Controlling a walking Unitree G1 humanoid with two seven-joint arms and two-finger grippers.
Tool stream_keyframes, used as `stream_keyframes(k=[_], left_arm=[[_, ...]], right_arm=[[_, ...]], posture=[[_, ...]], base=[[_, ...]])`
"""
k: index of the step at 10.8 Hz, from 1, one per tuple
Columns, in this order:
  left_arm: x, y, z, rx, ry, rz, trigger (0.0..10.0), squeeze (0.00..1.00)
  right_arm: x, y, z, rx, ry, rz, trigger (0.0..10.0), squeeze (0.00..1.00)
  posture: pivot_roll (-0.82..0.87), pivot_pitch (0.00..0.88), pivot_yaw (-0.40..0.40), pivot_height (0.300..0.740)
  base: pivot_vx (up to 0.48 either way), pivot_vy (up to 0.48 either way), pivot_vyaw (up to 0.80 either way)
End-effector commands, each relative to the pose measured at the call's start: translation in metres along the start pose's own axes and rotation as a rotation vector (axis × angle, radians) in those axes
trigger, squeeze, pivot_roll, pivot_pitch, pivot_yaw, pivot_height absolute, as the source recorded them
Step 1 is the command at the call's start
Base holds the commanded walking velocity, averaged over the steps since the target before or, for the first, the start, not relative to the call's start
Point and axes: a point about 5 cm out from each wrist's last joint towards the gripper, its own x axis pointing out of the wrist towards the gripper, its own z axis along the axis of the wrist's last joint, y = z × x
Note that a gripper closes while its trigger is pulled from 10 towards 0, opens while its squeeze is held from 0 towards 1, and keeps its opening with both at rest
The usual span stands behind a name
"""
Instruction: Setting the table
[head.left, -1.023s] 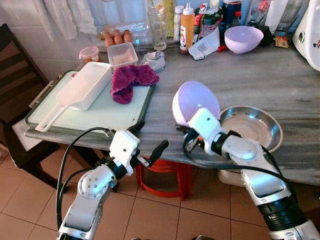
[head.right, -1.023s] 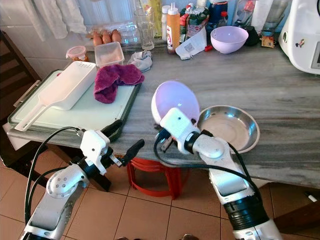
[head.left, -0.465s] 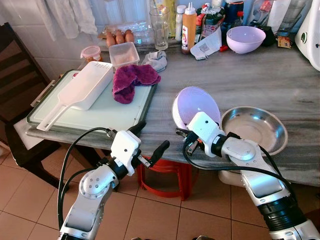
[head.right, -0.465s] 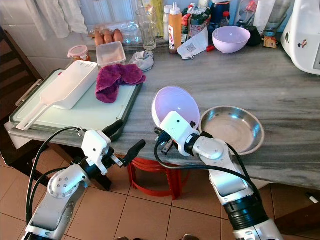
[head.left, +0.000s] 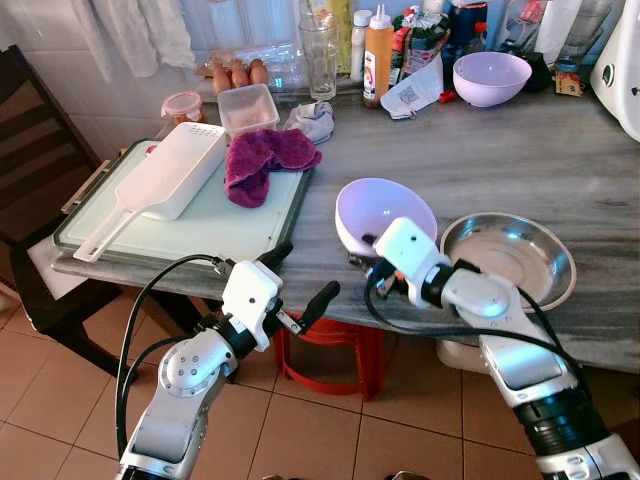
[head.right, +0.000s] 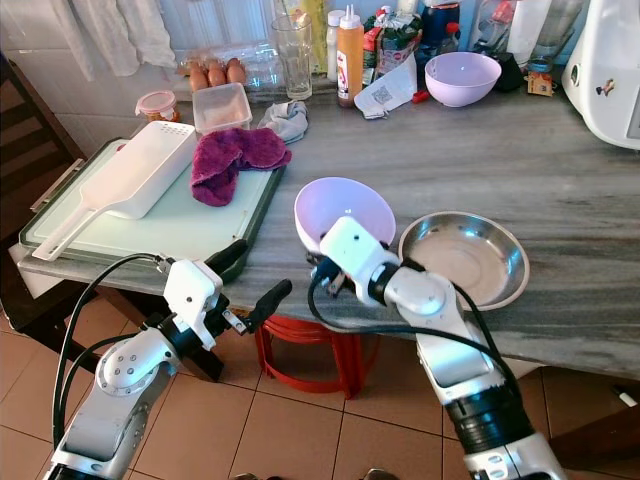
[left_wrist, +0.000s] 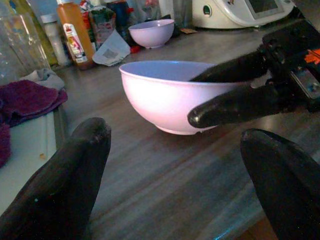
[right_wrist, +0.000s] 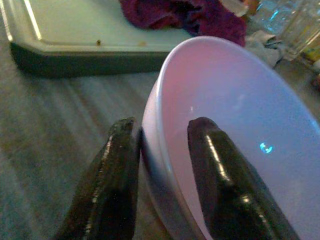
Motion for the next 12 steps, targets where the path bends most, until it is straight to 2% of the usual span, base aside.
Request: stream_keyframes(k=[1, 7, 8, 12], left_arm=[[0.0, 0.002, 0.0, 0.004, 0.009, -0.002, 10.0, 0.0], [0.002, 0.001, 0.0, 0.005, 0.007, -0.001, 10.0, 0.0], [0.002, 0.002, 0.0, 0.004, 0.007, -0.002, 10.0, 0.0], [0.004, 0.001, 0.001, 0.005, 0.007, -0.005, 10.0, 0.0]], right_arm=[[0.001, -0.003, 0.01, -0.016, -0.034, -0.019, 10.0, 1.0], [-0.001, -0.015, 0.024, -0.016, -0.093, -0.116, 10.0, 1.0], [-0.001, -0.015, 0.027, 0.013, -0.108, -0.127, 10.0, 1.0], [-0.002, -0.014, 0.032, 0.028, -0.14, -0.144, 10.0, 1.0]], posture=[[-0.14, 0.132, 0.117, 0.74], [-0.15, 0.128, 0.117, 0.74], [-0.15, 0.129, 0.117, 0.74], [-0.15, 0.123, 0.113, 0.74]], base=[[0.0, 0.0, 0.0], [0.0, 0.0, 0.0], [0.0, 0.0, 0.0], [0.0, 0.0, 0.0]])
